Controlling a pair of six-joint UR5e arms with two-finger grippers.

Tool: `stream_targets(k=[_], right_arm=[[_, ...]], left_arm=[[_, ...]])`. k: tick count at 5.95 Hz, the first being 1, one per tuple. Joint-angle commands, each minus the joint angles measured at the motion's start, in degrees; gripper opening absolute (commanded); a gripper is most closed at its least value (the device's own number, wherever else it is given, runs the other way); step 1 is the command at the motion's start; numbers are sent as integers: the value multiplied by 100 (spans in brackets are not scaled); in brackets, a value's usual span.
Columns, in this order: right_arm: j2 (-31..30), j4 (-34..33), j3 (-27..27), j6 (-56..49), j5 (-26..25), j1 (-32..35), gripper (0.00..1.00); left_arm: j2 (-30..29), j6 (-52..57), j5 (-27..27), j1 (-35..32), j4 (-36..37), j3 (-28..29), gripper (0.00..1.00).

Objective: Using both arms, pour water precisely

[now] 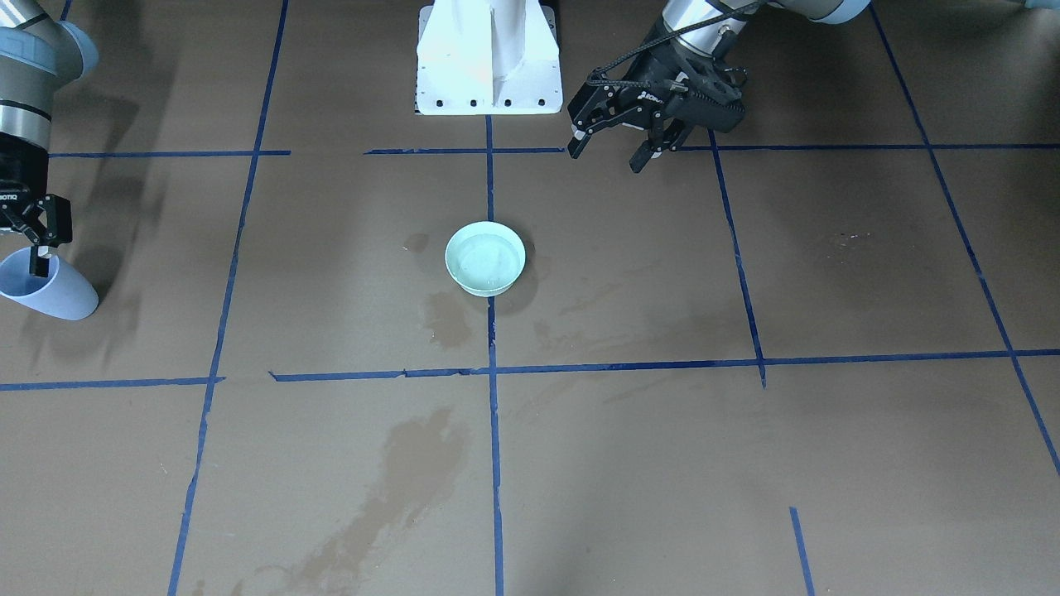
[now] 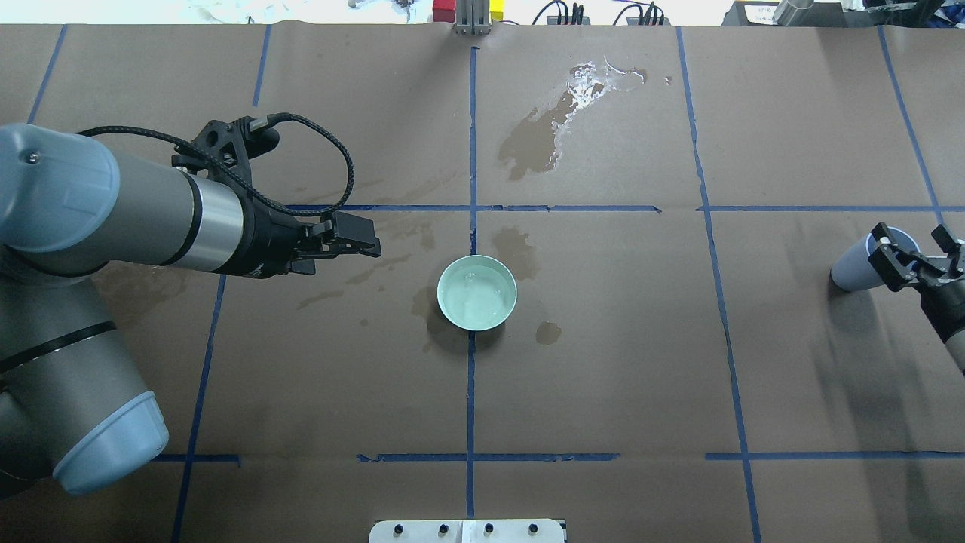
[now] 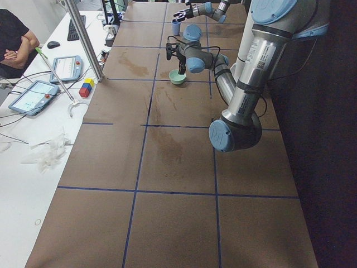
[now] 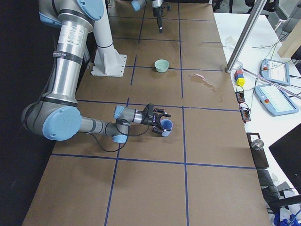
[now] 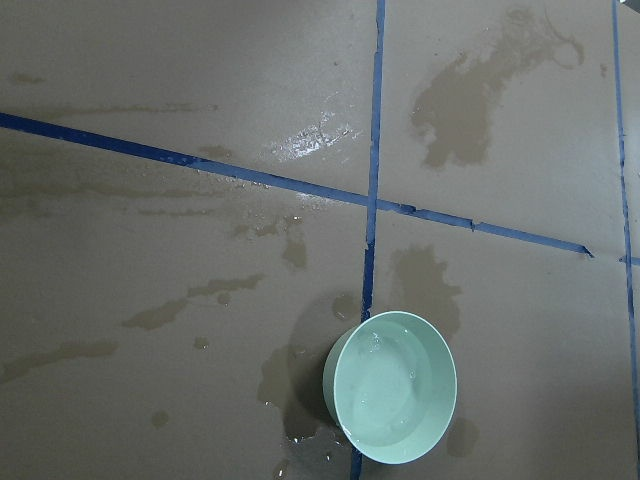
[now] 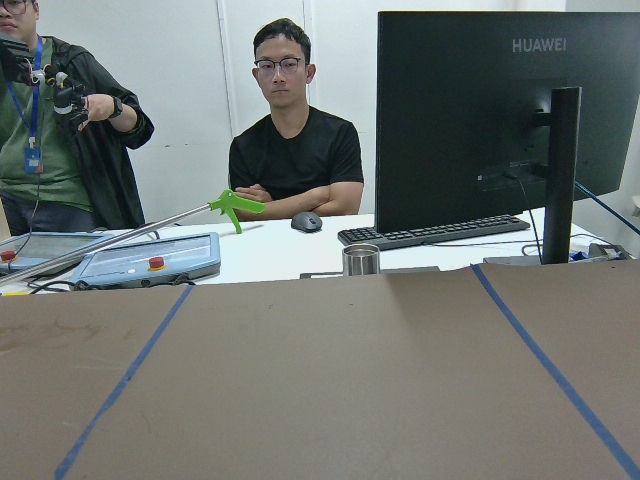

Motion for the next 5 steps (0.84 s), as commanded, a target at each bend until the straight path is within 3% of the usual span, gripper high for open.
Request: stream_targets(k=[1,3,5], right_arm=[[-204,-12,304,-364,1048,736,100],[-144,-109,305,-926,2874,2053,100],[-3,-992,541,-1897,4727,3528,100]], left_arm=[[-82,0,-35,123,15,299,100],[-658,0,-17,335,32,1131,100],[-1135,17,-17,501,76,1906,100]])
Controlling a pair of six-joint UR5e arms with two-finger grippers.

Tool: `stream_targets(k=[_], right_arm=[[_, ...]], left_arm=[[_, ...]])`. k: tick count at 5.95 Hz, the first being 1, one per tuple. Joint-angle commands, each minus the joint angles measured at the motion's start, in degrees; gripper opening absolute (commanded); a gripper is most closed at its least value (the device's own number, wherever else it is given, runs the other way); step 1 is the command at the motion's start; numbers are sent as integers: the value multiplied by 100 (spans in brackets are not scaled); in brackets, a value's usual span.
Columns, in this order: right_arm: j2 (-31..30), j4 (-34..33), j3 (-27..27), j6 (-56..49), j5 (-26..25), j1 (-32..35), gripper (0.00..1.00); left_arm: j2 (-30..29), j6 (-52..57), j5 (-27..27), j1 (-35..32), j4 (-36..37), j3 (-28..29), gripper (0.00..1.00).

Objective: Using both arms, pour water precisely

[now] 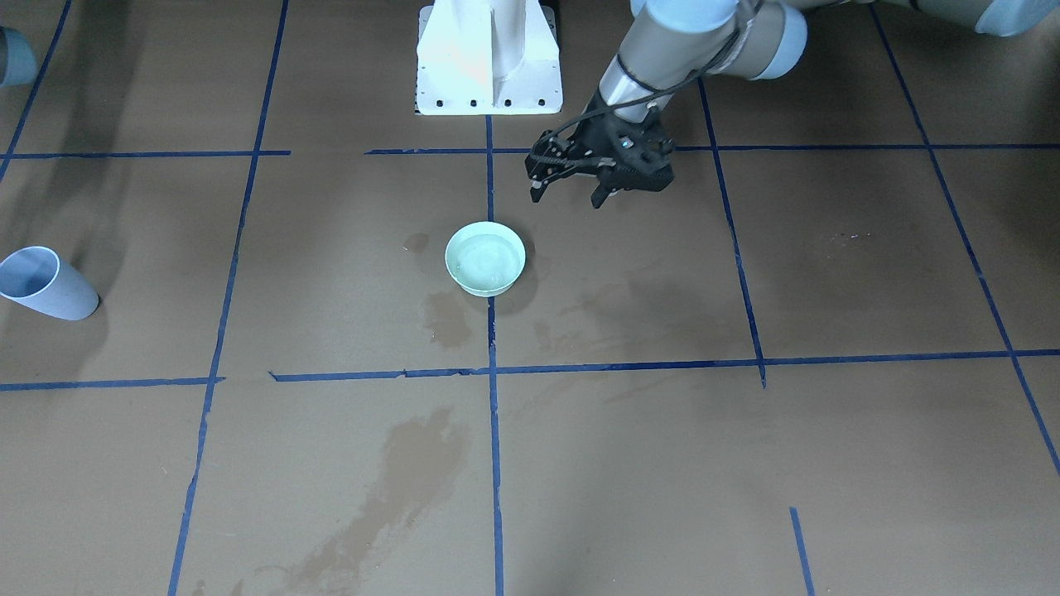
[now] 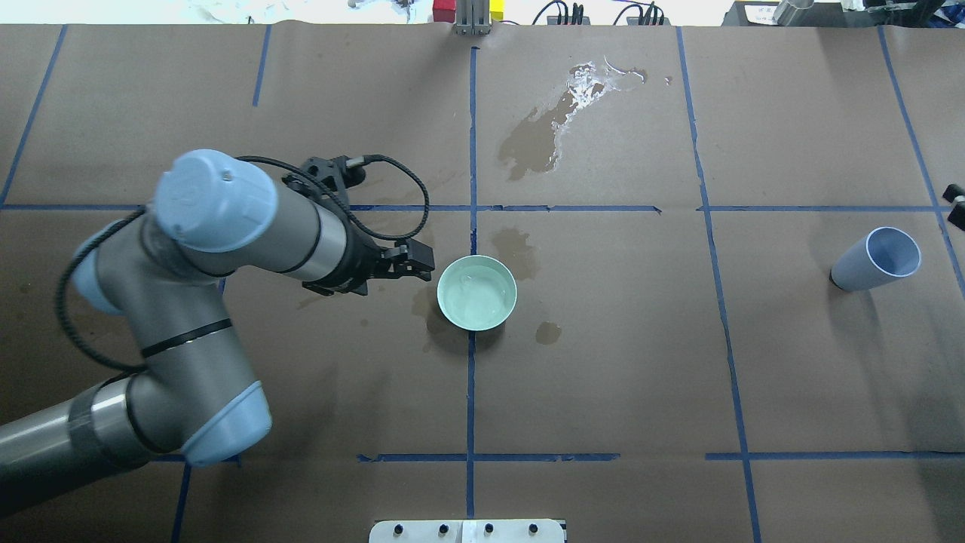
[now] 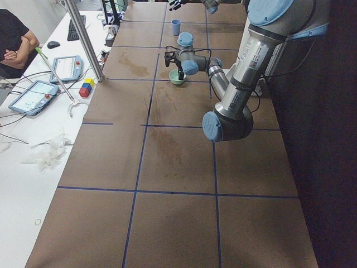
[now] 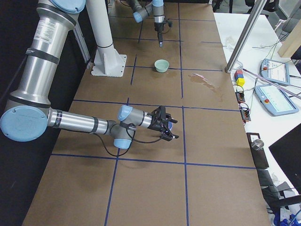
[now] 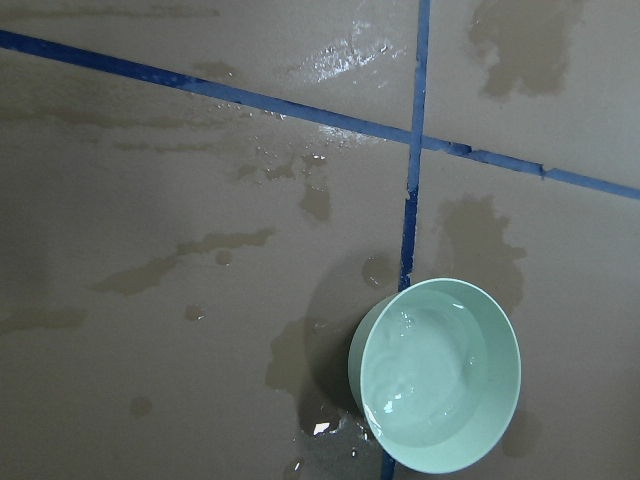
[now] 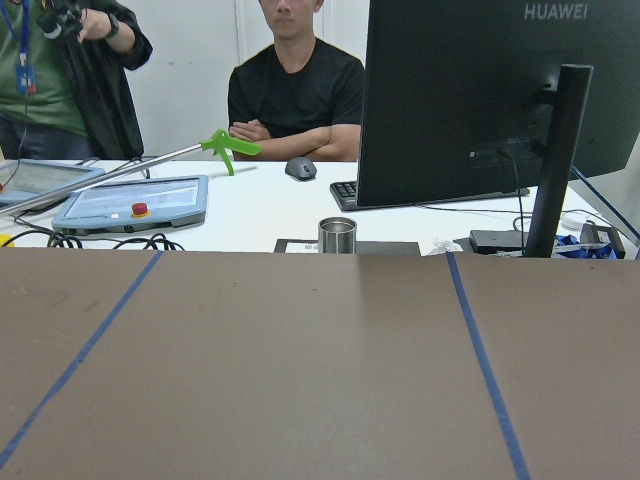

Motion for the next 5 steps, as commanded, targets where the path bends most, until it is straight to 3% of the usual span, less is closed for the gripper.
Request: stream_targets(k=[1,2,3,4,5], right_arm=[[175,-995,338,-780,2248,1559,100],[289,-1602,348,-1261,3784,2472,100],[360,-2478,427,-2223,4791,3151,100],[456,-3348,454,-3042,5436,3558,100],[457,-3818,489,-3851,5695,3649,100]], left_arm=[[-539,-1,1,159,49,781,100],[-629,25,1,186,223,1099,100],[-822,87,18,308,242,1467,100],[-971,340,-8,309,243,1741,100],[-1051,464,-26,301,243,1917,100]])
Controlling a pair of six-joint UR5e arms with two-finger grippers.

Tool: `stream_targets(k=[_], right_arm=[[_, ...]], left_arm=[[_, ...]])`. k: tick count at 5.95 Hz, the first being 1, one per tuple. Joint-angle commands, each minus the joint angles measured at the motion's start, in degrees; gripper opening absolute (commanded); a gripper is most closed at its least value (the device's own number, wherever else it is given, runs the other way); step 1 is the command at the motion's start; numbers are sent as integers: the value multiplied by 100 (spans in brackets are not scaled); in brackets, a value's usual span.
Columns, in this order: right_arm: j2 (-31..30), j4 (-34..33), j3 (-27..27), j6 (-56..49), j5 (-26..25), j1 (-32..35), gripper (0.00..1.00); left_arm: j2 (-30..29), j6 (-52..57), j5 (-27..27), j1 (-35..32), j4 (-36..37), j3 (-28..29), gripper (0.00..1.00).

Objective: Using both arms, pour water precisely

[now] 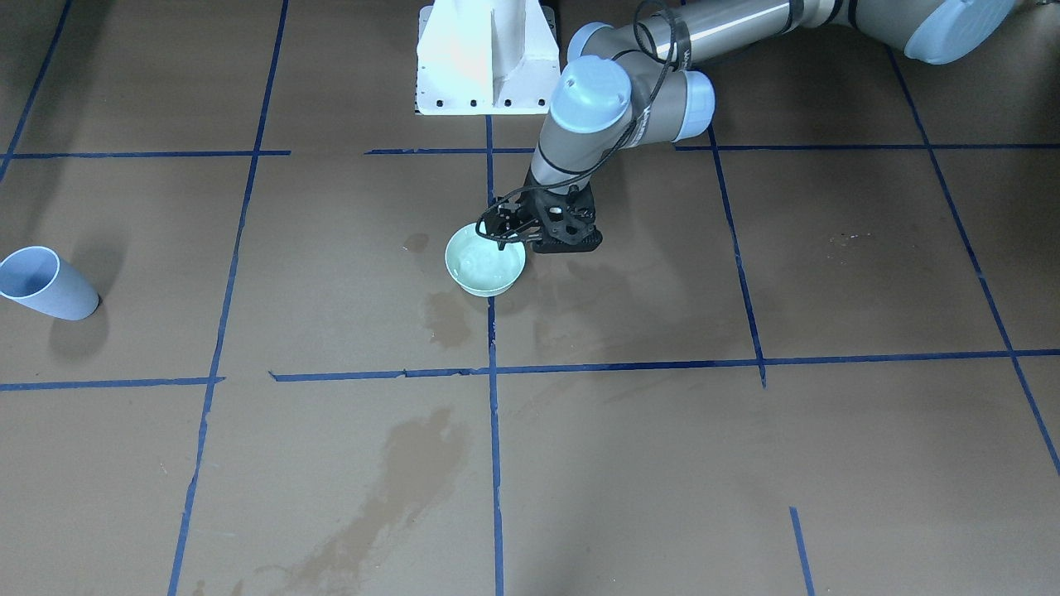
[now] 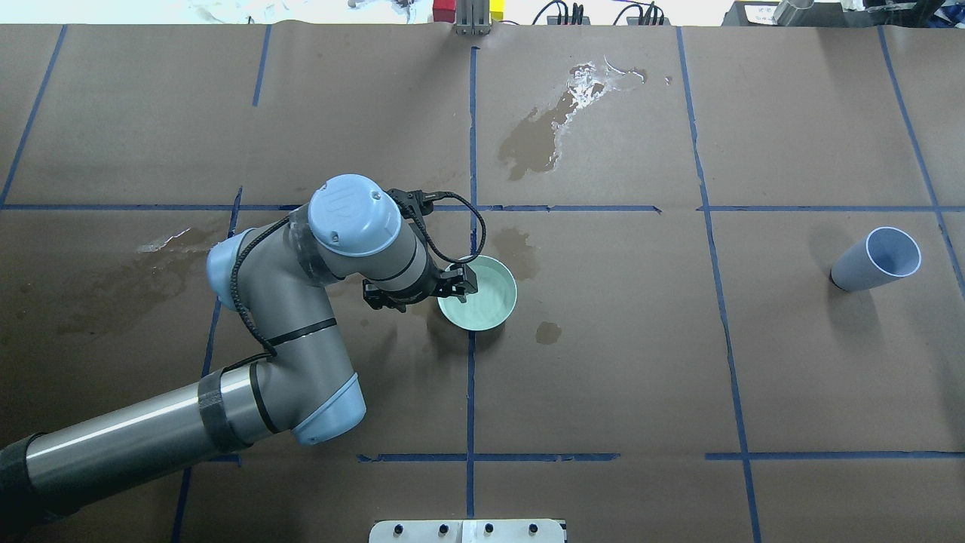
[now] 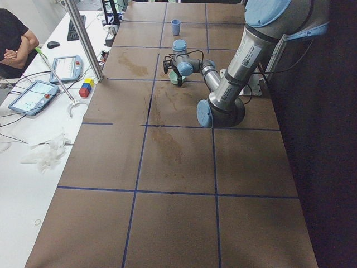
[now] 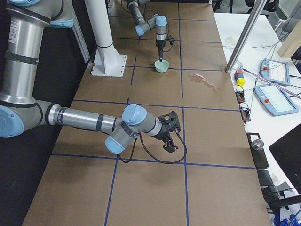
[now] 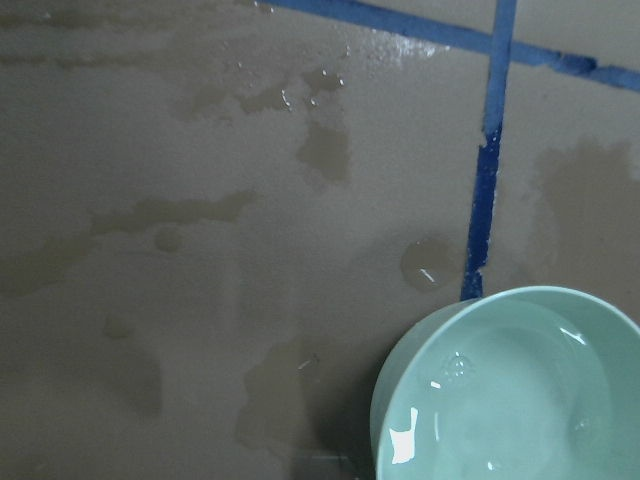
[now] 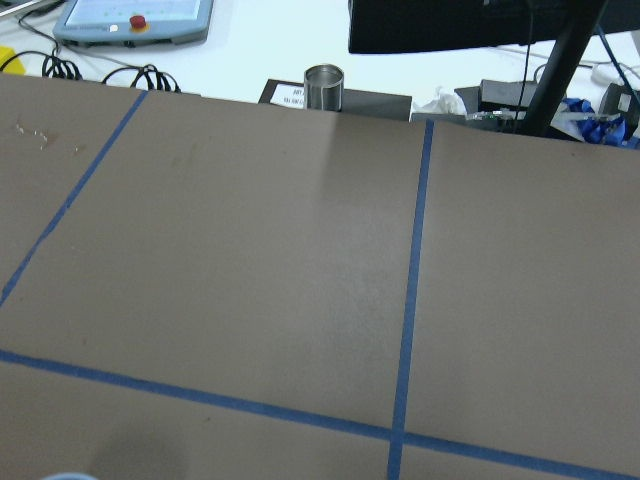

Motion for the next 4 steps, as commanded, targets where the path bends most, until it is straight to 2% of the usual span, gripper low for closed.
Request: stream_targets(k=[1,2,4], right_arm=[[-22,-789,89,-942,526,257,100],[-58,-791,99,-952,545,301,100],[-93,-799,125,-943,545,310,100]], left_arm=[[-150,107,-17,3,65,228,100],[-272,115,-9,3,405,246,100],[-309,151,26,116,408,255,100]])
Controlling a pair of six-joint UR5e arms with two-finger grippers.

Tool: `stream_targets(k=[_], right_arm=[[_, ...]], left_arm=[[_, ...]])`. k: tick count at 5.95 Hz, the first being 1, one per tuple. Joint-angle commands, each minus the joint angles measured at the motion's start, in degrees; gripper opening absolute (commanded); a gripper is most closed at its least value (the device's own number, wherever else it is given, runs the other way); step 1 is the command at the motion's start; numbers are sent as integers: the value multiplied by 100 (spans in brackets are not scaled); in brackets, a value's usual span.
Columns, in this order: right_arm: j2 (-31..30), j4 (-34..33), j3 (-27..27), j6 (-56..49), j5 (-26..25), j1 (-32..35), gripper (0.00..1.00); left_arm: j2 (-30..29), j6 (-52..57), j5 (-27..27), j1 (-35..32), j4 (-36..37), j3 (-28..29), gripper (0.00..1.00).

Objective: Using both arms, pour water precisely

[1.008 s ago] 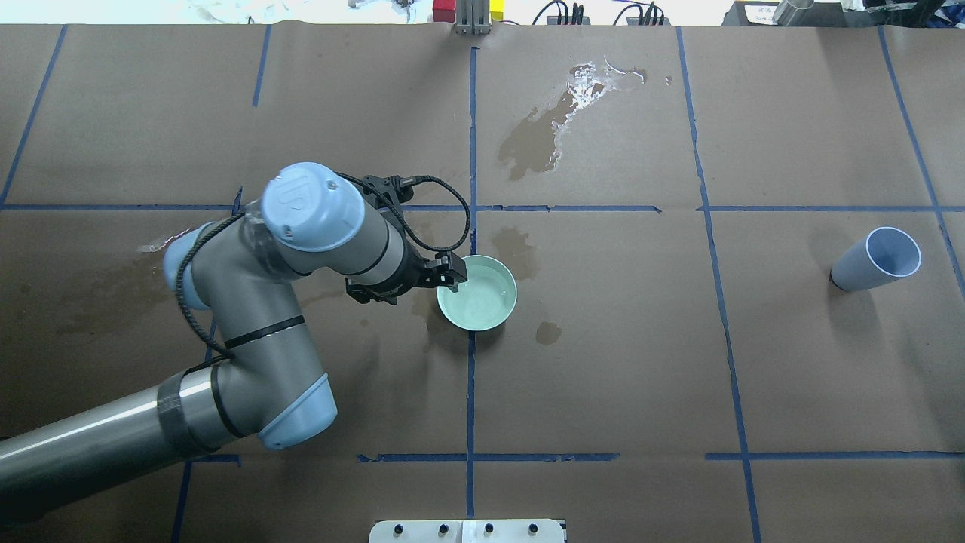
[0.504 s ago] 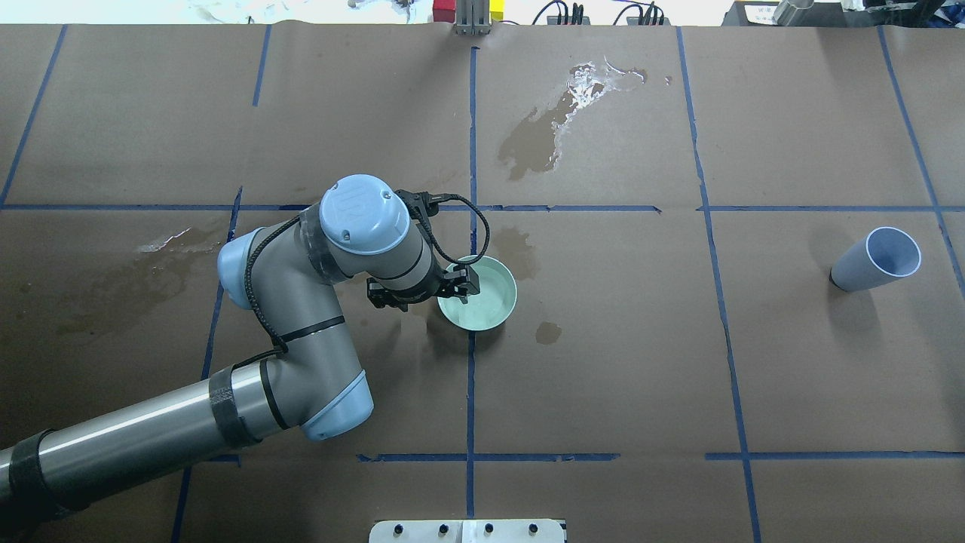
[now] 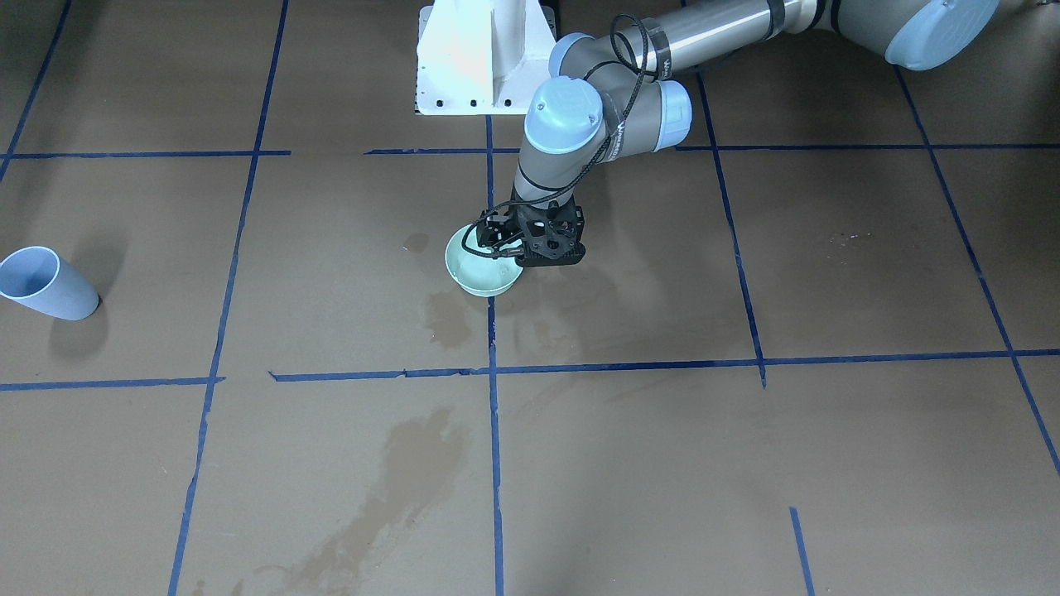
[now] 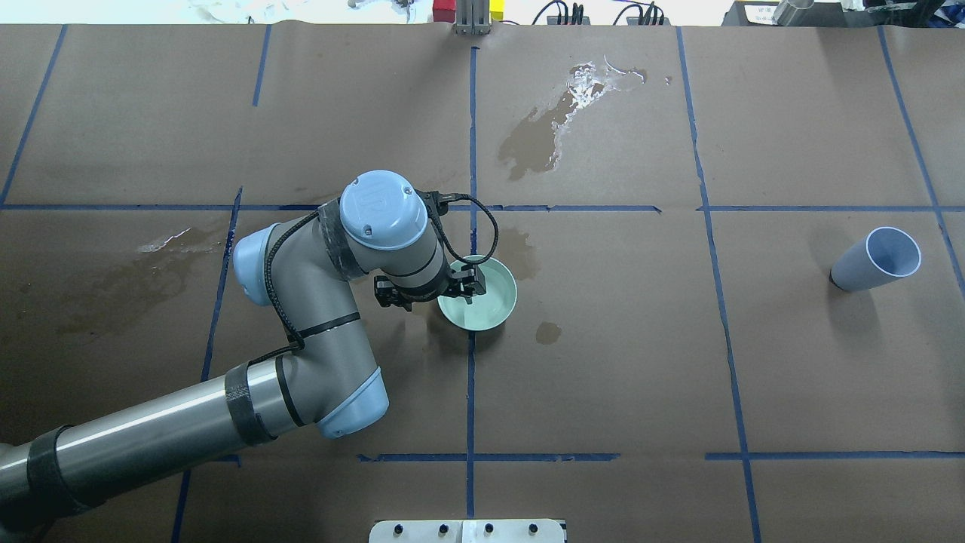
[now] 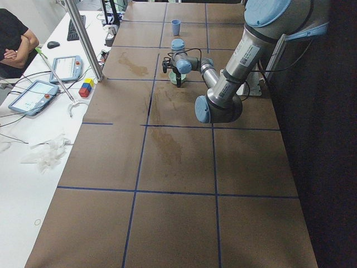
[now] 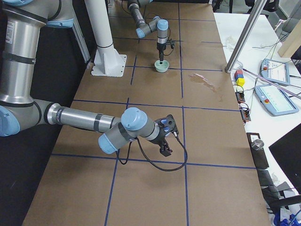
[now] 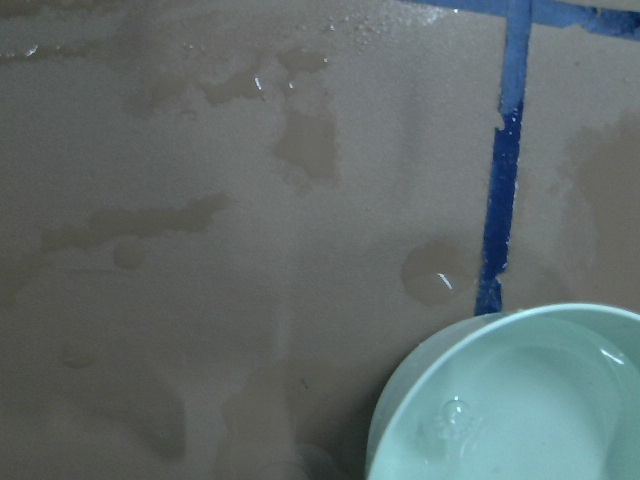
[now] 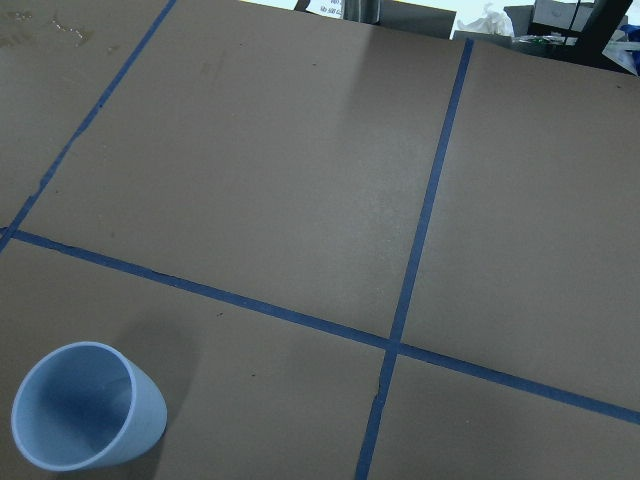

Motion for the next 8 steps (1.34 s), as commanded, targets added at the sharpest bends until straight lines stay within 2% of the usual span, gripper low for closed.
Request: stream_targets(k=[1,2,3,6,8], right_arm=[[-11,-12,7,-10,-17,15,100],[-11,-12,-2,-10,-52,24,100],[-2,-12,7,-10,-61,24,100],[-11,-12,7,-10,-70,15,100],[7,-12,7,-10,-70,15,100]], left_arm=[[-34,-55,21,71,68,8,63],[-43,-64,12,71,69,8,17],[-34,-56,4,71,69,0,0],[10,-56,-31,-78,69,-201,0],[945,-38,-617,-463,60,-1287,0]])
